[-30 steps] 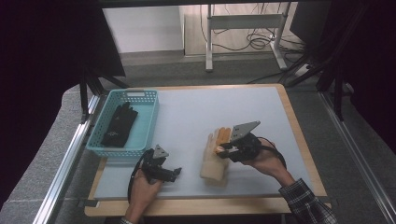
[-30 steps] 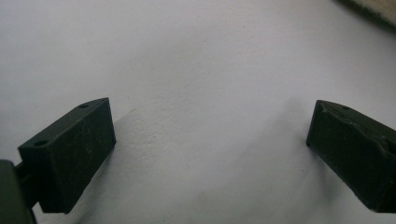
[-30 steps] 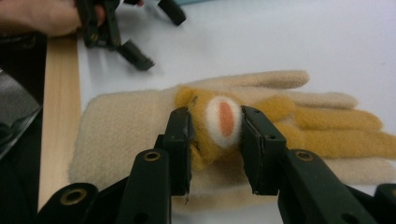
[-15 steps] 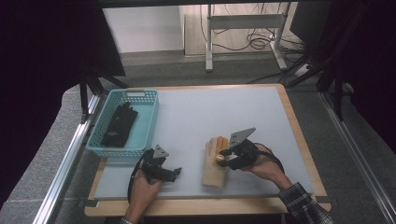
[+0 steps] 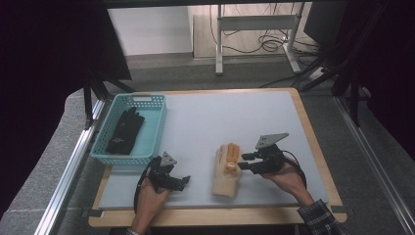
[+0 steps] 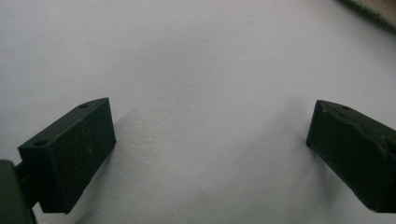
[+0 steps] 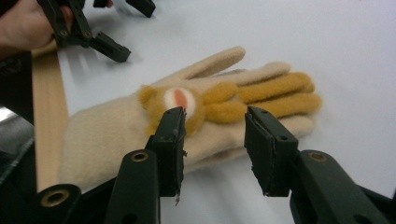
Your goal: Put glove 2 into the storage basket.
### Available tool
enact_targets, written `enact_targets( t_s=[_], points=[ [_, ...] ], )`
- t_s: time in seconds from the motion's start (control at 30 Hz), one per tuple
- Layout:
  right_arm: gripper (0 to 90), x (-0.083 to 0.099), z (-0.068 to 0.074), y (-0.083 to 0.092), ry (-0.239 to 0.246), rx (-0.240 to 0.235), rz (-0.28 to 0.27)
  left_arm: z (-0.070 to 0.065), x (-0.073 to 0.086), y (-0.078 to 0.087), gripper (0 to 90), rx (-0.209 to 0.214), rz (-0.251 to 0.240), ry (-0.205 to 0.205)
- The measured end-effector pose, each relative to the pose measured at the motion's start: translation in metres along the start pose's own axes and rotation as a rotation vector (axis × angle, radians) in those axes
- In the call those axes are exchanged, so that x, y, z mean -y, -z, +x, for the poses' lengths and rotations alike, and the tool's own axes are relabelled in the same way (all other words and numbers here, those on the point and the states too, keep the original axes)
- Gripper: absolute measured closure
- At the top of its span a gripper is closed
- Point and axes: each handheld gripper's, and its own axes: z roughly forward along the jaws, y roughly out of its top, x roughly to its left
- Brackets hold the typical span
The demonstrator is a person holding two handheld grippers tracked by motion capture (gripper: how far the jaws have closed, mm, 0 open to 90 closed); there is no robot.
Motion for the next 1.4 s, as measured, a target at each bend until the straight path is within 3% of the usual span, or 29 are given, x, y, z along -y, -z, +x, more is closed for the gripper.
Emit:
enact_targets(
  t_s=[0.13, 0.3, 0.37, 0.47, 0.57, 0.73, 0.83, 0.93, 1.13, 1.27, 1.4],
  points=[
    [50.7, 0.004, 0.012, -0.002, -0.058, -0.003, -0.014, 0.000, 0.000, 0.000, 1.4, 0.000, 0.000, 0.000],
    [37.8, 0.002, 0.028, -0.020, -0.141, 0.016, -0.019, 0.000, 0.000, 0.000, 1.4, 0.000, 0.000, 0.000],
    [38.1, 0.001, 0.032, -0.028, -0.125, 0.047, -0.003, 0.000, 0.000, 0.000, 1.4, 0.000, 0.000, 0.000],
    [53.5, 0.000, 0.039, -0.038, -0.056, 0.116, 0.035, 0.000, 0.000, 0.000, 1.4, 0.000, 0.000, -0.001],
    [58.9, -0.004, 0.044, -0.035, 0.011, 0.138, 0.033, 0.000, 0.000, 0.000, 1.4, 0.000, 0.001, -0.002],
    [60.5, -0.015, 0.044, -0.018, 0.089, 0.122, 0.018, 0.000, 0.000, 0.000, 1.4, 0.000, 0.000, 0.000],
    [60.4, -0.020, 0.040, -0.013, 0.116, 0.080, 0.022, 0.000, 0.000, 0.000, 1.4, 0.000, 0.000, 0.000],
    [60.3, -0.021, 0.035, -0.019, 0.127, 0.041, 0.049, 0.000, 0.000, 0.000, 1.4, 0.000, 0.000, -0.002],
    [55.8, -0.011, 0.027, -0.035, 0.107, 0.034, 0.069, 0.000, 0.000, 0.000, 1.4, 0.000, 0.000, 0.000],
    [48.0, -0.009, 0.023, -0.026, 0.071, 0.025, 0.021, 0.000, 0.000, 0.000, 1.4, 0.000, 0.000, 0.000],
    [47.5, -0.006, 0.017, -0.008, 0.021, 0.045, -0.024, 0.000, 0.000, 0.000, 1.4, 0.000, 0.000, 0.000]
  ],
)
